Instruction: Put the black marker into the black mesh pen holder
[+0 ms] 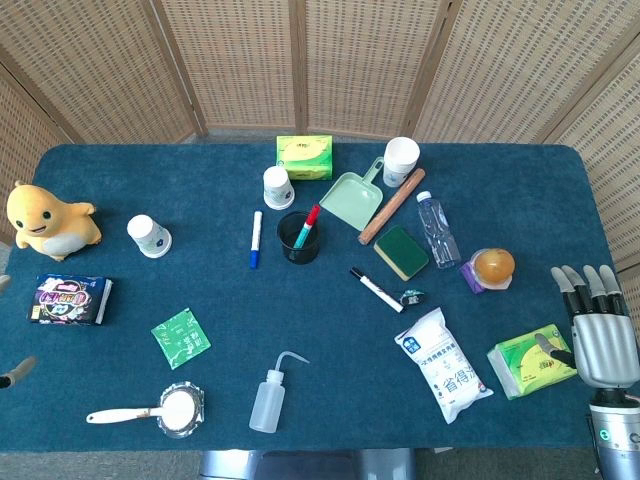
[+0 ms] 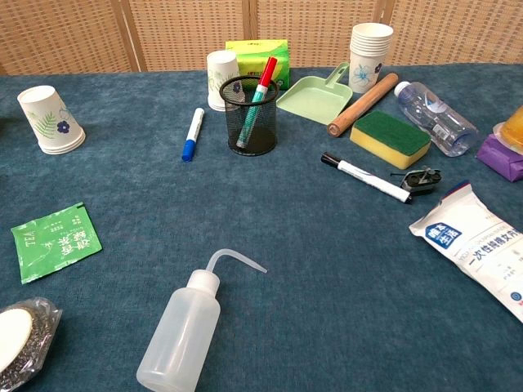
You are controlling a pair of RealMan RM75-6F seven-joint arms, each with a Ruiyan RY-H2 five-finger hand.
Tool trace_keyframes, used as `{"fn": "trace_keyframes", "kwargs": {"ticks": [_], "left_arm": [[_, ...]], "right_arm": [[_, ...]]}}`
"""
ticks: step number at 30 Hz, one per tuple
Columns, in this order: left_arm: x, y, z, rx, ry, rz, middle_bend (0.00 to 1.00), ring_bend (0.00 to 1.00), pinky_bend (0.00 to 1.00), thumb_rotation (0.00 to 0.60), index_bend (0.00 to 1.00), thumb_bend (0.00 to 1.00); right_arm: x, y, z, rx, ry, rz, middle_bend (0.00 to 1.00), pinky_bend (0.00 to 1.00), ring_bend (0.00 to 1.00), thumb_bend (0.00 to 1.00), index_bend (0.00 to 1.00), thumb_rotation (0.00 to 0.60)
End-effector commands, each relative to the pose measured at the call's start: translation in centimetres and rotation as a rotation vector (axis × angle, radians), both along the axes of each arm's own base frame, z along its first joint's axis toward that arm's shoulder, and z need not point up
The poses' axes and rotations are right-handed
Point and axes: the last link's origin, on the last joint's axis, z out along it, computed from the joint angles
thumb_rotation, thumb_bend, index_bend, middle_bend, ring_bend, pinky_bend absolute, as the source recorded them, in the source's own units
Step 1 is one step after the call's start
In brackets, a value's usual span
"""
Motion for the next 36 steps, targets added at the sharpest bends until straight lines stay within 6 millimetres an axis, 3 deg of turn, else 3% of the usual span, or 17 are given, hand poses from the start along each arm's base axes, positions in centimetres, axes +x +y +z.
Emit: {"fn": "trace_keyframes", "kwargs": {"ticks": [1, 7, 12, 15, 16, 21, 25, 30, 36], "left_arm": [[0.0, -0.1, 0.1, 0.002, 0.000, 0.000, 0.00, 0.00, 0.00, 0.600, 0.04, 0.05], [-0.1, -0.1, 0.2, 0.004, -0.003, 0.000, 0.00, 0.00, 0.00, 0.600, 0.04, 0.05], [-0.1, 0.1, 0.2, 0.003, -0.007, 0.004, 0.00, 0.00, 0.00, 0.600, 0.04, 0.05], [-0.1, 0.2, 0.2, -0.001, -0.008, 0.004, 0.00, 0.00, 0.00, 0.600, 0.04, 0.05], [-0.2, 0.2, 0.2, -0.004, -0.009, 0.005, 0.00, 0.00, 0.00, 0.600, 0.04, 0.05], [-0.3, 0.4, 0.3, -0.011, -0.017, 0.007, 0.00, 0.00, 0.00, 0.600, 0.04, 0.05], [-0.4, 0.5, 0.4, -0.015, -0.023, 0.008, 0.00, 0.00, 0.00, 0.600, 0.04, 0.05], [-0.5, 0.4, 0.6, -0.014, -0.033, 0.005, 0.00, 0.00, 0.00, 0.600, 0.05, 0.05], [-0.7, 0.4, 0.8, -0.013, -0.041, 0.008, 0.00, 0.00, 0.00, 0.600, 0.05, 0.05]], "right_arm": [[0.0, 0.0, 0.0, -0.002, -0.002, 0.001, 0.00, 0.00, 0.00, 0.00, 0.10, 0.600], [0.1, -0.2, -0.3, 0.012, -0.021, 0.002, 0.00, 0.00, 0.00, 0.00, 0.10, 0.600], [1.3, -1.0, -2.0, 0.065, -0.096, 0.016, 0.00, 0.00, 0.00, 0.00, 0.12, 0.600], [3.3, -2.4, -3.6, 0.109, -0.135, 0.049, 0.00, 0.00, 0.00, 0.00, 0.14, 0.600], [6.0, -3.9, -5.6, 0.179, -0.176, 0.101, 0.00, 0.00, 0.00, 0.00, 0.14, 0.600], [10.6, -6.8, -8.8, 0.246, -0.201, 0.122, 0.00, 0.00, 0.00, 0.00, 0.20, 0.600], [12.8, -8.4, -10.8, 0.257, -0.203, 0.134, 0.00, 0.00, 0.00, 0.00, 0.34, 0.600], [14.9, -9.9, -13.4, 0.273, -0.214, 0.126, 0.00, 0.00, 0.00, 0.00, 0.41, 0.600], [15.9, -10.7, -15.3, 0.285, -0.256, 0.079, 0.00, 0.00, 0.00, 0.00, 0.44, 0.600]]}}
